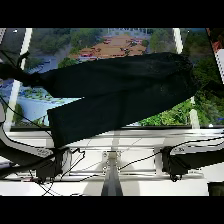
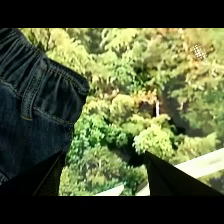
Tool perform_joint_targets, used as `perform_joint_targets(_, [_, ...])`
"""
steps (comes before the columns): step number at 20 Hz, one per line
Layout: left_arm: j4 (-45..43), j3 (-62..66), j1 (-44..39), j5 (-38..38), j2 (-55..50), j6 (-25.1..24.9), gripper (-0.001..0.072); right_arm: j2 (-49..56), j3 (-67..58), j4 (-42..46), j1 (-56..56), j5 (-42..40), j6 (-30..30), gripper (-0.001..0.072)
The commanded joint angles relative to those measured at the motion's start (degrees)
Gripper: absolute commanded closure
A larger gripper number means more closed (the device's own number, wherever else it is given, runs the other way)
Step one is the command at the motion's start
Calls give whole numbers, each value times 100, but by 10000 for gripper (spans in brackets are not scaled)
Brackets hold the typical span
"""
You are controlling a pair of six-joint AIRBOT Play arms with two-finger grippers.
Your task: Fold the clothes and pants, and hang the long-sleeved shirts on hangers.
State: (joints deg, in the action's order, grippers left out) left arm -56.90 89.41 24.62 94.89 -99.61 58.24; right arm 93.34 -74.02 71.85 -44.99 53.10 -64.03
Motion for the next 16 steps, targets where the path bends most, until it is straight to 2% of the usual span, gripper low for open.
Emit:
perform_joint_targets(1, [1375,507,197,986,129,-109,684,2,-2,4,0,125,2,157])
perform_joint_targets(3, [977,485,299,1019,144,31,685,2,-2,7,-2,131,4,157])
perform_joint_targets(5, [-407,363,308,968,142,485,684,2,-2,17,-2,129,4,157])
perform_joint_targets(7, [-1445,116,310,544,136,487,679,2,-2,17,0,129,4,157])
perform_joint_targets(8, [-1615,-15,310,343,103,481,606,2,-2,15,0,133,4,157])
perform_joint_targets(9, [-1602,-111,308,155,46,483,359,2,-2,0,0,136,2,156])
perform_joint_targets(10, [-1596,-164,308,-31,-15,496,79,2,-2,-7,2,136,2,156])
perform_joint_targets(11, [-1598,-177,284,-247,-96,706,9,2,-2,-9,4,144,0,156])
perform_joint_targets(14, [-1641,-177,271,-610,-269,1224,17,2,-2,-15,4,190,0,156])
perform_joint_targets(15, [-1672,-177,273,-721,-280,1309,101,2,-2,33,2,188,0,158])
perform_joint_targets(16, [-1670,-175,297,-791,-254,1340,359,4,-2,52,2,173,-11,163])
